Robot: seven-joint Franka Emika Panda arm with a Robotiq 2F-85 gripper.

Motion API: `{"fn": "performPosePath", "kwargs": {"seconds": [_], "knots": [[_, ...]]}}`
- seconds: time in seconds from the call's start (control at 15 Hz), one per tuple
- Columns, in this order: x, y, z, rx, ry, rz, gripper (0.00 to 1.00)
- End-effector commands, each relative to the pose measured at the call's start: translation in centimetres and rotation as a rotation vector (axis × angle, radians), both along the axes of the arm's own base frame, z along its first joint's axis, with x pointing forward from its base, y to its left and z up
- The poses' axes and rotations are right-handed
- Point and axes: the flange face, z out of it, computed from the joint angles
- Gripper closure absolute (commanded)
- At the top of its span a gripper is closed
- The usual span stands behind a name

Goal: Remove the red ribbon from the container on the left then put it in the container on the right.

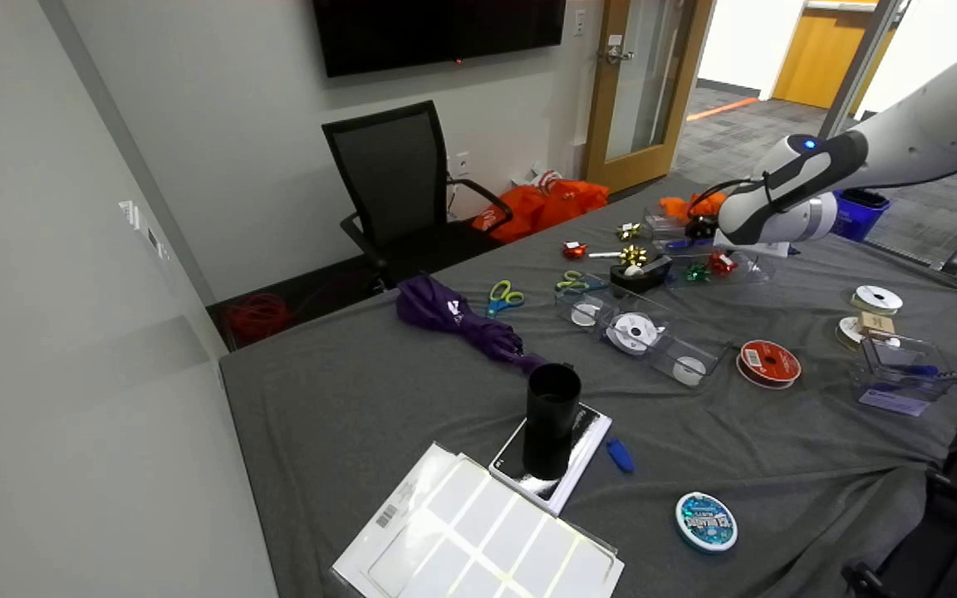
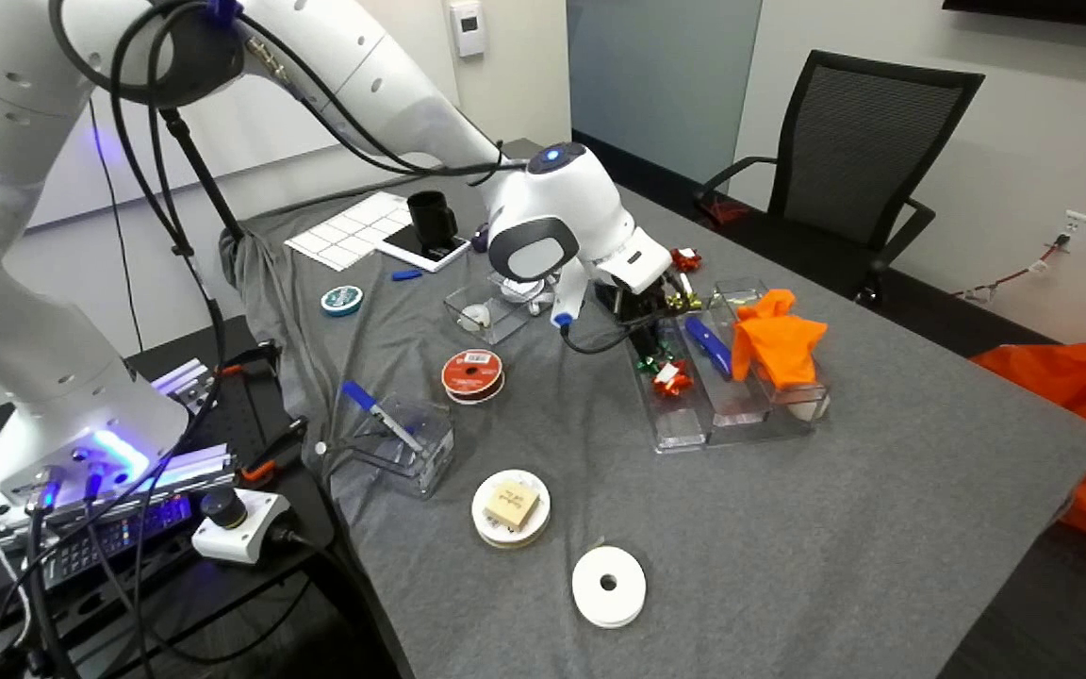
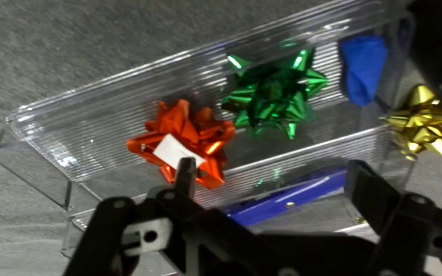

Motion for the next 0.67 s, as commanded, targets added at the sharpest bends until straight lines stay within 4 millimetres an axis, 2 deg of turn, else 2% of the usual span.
{"fn": "performPosePath", "kwargs": {"seconds": [0.0,0.2,0.6], "knots": [[-1.7,1.7,4.7,0.082,-0.042,0.071,0.00],[-3.0,2.4,7.6,0.140,-0.031,0.131,0.00],[-7.2,2.5,9.7,0.278,0.187,0.240,0.00]]}}
